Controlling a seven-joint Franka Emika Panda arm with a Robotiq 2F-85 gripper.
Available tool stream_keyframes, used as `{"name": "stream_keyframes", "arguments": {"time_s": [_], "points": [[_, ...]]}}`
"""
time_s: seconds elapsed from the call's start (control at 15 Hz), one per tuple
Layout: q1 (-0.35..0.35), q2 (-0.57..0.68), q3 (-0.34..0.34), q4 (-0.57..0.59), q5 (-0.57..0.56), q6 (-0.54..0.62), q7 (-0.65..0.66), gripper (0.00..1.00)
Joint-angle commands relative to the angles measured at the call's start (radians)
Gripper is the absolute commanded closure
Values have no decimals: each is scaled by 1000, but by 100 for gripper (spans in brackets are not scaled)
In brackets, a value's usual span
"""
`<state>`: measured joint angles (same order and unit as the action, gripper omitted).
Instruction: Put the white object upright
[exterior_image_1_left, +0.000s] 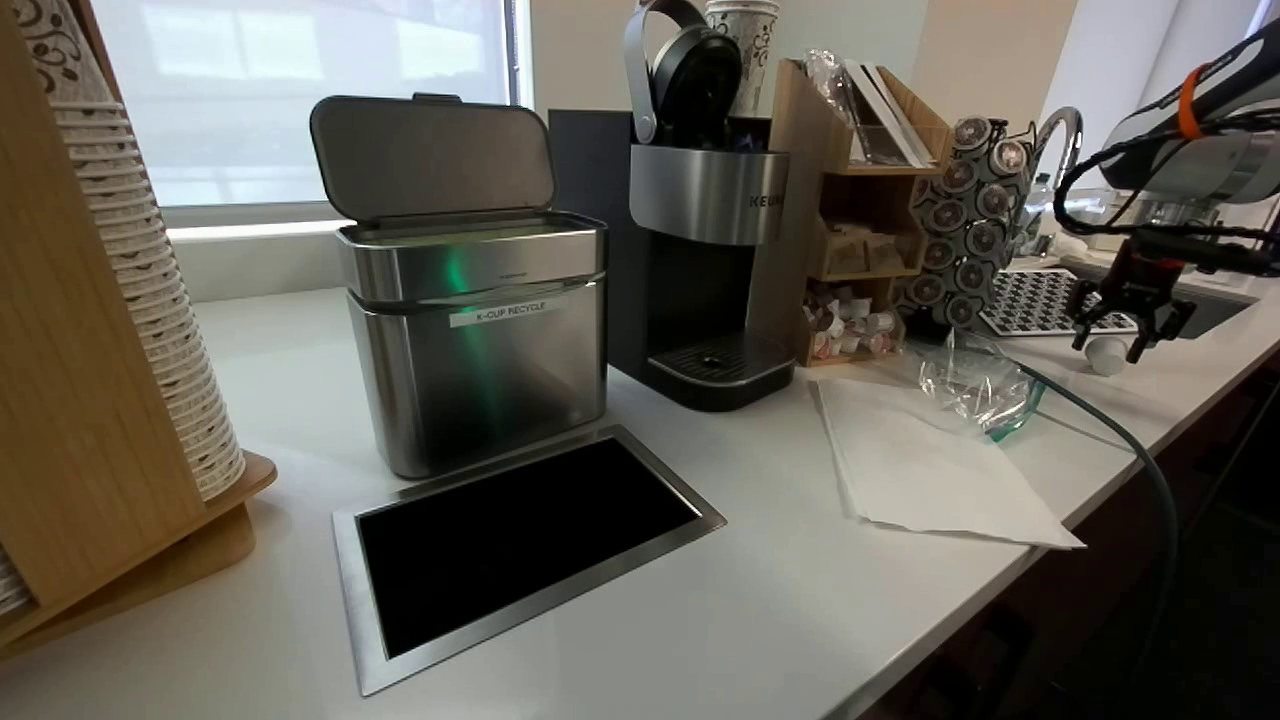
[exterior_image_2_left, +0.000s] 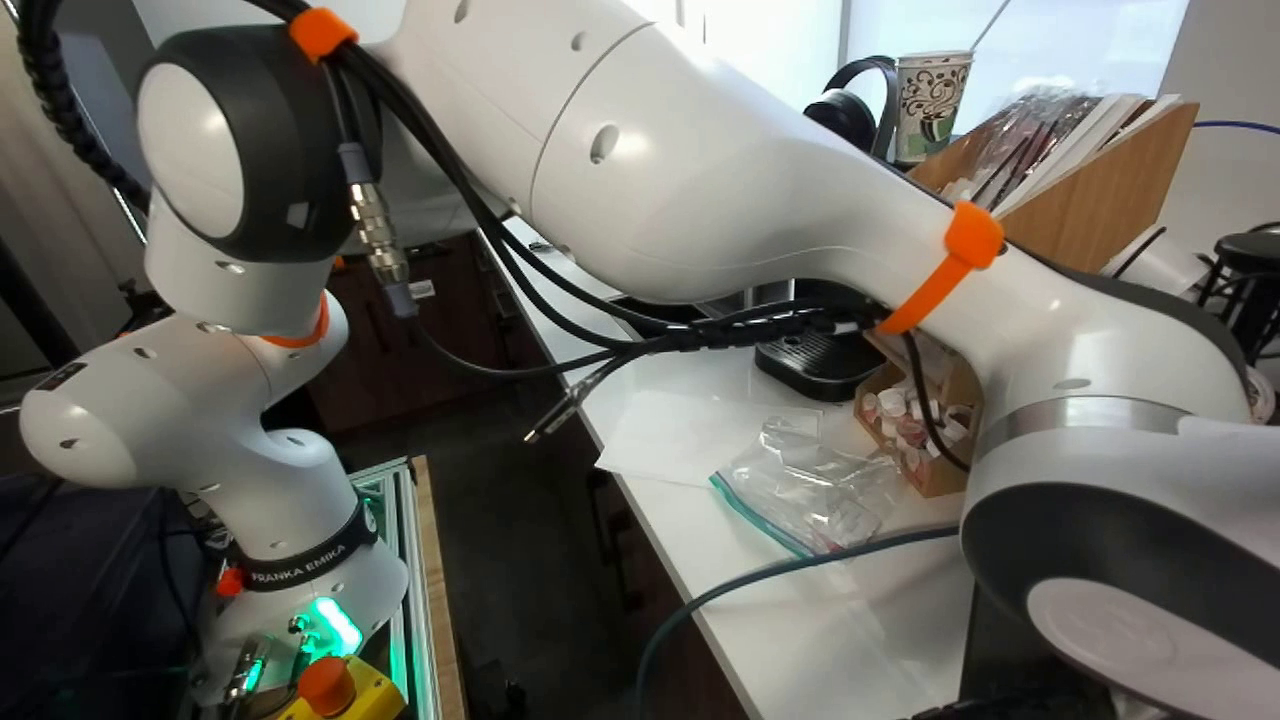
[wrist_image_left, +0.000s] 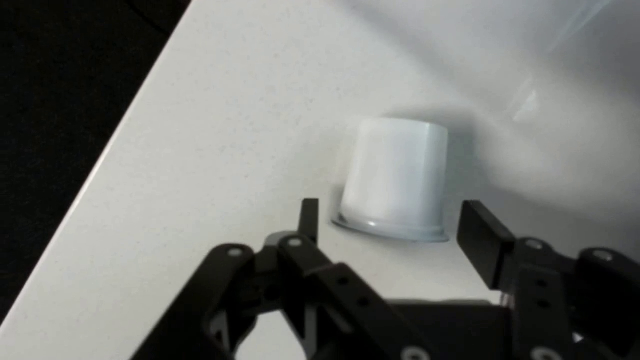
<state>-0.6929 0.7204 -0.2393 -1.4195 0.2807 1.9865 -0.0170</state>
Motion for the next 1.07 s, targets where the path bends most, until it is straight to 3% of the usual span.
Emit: {"name": "stream_keyframes", "arguments": {"time_s": [0.0, 0.13, 0.4, 1.0], "points": [[-3, 18, 1, 29, -8, -29, 30, 59], [2, 9, -3, 17, -11, -13, 43, 71], [26, -34, -16, -48, -28, 59, 61, 71], [142, -191, -71, -381, -65, 568, 90, 71]]}}
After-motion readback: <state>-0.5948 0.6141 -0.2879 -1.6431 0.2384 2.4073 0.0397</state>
